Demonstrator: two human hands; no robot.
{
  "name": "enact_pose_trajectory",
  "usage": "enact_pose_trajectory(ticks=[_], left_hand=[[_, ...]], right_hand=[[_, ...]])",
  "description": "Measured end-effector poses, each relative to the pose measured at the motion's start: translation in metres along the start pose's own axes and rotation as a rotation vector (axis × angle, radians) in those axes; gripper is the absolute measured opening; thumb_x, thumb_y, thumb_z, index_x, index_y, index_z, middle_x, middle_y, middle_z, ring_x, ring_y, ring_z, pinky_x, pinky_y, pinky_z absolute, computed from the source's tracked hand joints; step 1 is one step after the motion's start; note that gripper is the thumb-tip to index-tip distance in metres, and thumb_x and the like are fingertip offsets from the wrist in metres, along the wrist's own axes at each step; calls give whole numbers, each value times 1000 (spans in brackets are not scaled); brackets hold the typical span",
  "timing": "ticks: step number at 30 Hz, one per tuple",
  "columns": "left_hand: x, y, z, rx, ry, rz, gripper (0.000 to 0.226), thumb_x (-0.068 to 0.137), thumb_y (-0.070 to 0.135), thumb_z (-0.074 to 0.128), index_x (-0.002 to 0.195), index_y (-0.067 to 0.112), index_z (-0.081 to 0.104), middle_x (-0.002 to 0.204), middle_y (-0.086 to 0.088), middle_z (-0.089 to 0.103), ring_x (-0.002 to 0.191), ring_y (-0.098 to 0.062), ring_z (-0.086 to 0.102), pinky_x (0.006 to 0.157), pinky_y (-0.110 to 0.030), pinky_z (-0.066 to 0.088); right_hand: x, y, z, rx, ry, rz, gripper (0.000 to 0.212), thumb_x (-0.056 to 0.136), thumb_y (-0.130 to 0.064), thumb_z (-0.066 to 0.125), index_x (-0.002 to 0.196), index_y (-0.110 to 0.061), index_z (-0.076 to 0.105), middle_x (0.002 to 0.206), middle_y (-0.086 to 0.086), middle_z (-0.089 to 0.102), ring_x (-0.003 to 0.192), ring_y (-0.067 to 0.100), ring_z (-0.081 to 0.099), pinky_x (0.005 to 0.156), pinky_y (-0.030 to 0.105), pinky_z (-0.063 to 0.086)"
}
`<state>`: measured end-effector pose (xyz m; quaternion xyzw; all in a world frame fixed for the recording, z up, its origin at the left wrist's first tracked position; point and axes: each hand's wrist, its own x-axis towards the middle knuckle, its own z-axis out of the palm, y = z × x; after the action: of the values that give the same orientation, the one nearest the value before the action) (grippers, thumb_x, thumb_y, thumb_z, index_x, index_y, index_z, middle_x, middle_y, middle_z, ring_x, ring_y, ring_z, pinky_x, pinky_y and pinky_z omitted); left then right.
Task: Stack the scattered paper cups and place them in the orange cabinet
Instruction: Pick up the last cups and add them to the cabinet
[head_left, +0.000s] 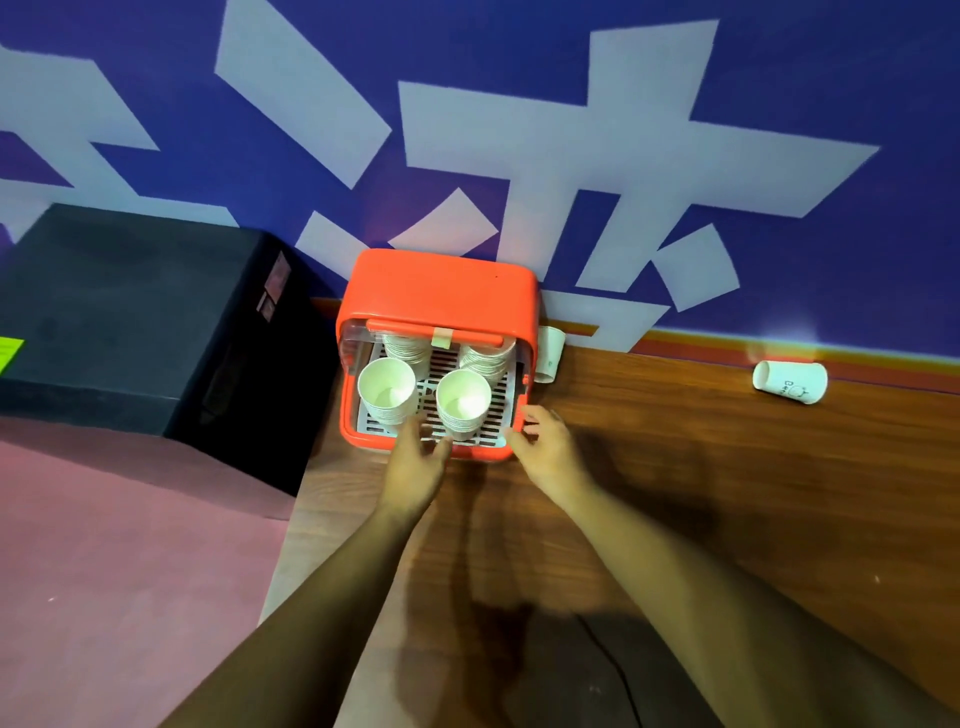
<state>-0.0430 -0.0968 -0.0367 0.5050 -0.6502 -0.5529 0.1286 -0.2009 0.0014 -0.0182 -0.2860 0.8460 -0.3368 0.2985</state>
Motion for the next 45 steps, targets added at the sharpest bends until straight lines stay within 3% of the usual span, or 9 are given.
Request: enact_pose_trajectory(ticks=[4, 12, 18, 25, 28, 34, 37, 41, 45], left_hand=[[-32, -4, 24, 84, -33, 10, 12, 93, 11, 64, 103, 16, 58, 103, -3, 67, 97, -21, 65, 93, -45, 53], [-1, 88, 130, 292, -106, 205, 30, 91, 18, 67, 118, 8, 57, 114, -11, 58, 104, -25, 56, 87, -26, 38], [72, 135, 187, 575, 43, 278, 48, 88, 37, 47, 124, 7, 56, 122, -17, 52, 117, -38, 49, 103, -45, 41], [120, 125, 231, 628, 126, -13, 80, 92, 34, 67, 149, 1, 22, 141, -28, 35, 130, -47, 41, 108, -52, 37], [128, 116, 238, 664, 142, -2, 68, 93, 31, 67, 147, 14, 29, 147, -25, 29, 131, -45, 40, 107, -55, 38], [121, 114, 255, 460, 199, -5, 46, 94, 15, 60, 138, 22, 48, 145, -25, 37, 129, -48, 43, 104, -55, 42], [105, 119, 277, 279, 217, 45, 61, 86, 18, 71, 139, 19, 40, 135, -22, 49, 117, -40, 54, 95, -49, 50], [78, 128, 324, -83, 59, 7, 68, 86, 6, 74, 139, 14, 31, 116, -12, 60, 97, -24, 65, 74, -29, 53], [73, 130, 357, -284, -84, 9, 66, 89, -4, 68, 139, 19, 31, 114, -9, 61, 96, -12, 63, 69, -16, 55]], right_hand=[[-11, 44, -48, -129, 13, 76, 44, 92, -27, 65, 131, -8, 58, 135, 10, 57, 120, 24, 57, 103, 35, 45], [19, 118, -169, -304, 118, 136, 50, 90, -32, 65, 131, -5, 57, 133, 17, 58, 127, 31, 50, 108, 34, 36], [81, 160, -234, -224, 218, 122, 49, 91, -27, 64, 132, 0, 55, 133, 18, 55, 126, 30, 51, 105, 31, 37], [121, 204, -261, -216, 225, 161, 47, 92, -25, 62, 132, -2, 55, 132, 17, 55, 128, 31, 48, 106, 32, 35], [121, 219, -261, -193, 200, 143, 43, 93, -26, 63, 130, -7, 56, 131, 13, 52, 124, 27, 52, 106, 37, 42], [121, 245, -286, -112, 337, 119, 31, 88, -15, 64, 118, -5, 60, 123, 14, 51, 114, 31, 56, 102, 45, 46], [130, 255, -305, -93, 500, 177, 38, 85, -13, 67, 119, -3, 57, 127, 19, 46, 112, 37, 54, 99, 40, 45], [148, 263, -315, -98, 550, 389, 61, 84, -31, 72, 132, -6, 44, 133, 18, 40, 115, 40, 52, 94, 46, 51], [164, 271, -316, -74, 530, 449, 55, 92, -28, 64, 135, -2, 42, 137, 21, 42, 121, 40, 50, 98, 44, 47]])
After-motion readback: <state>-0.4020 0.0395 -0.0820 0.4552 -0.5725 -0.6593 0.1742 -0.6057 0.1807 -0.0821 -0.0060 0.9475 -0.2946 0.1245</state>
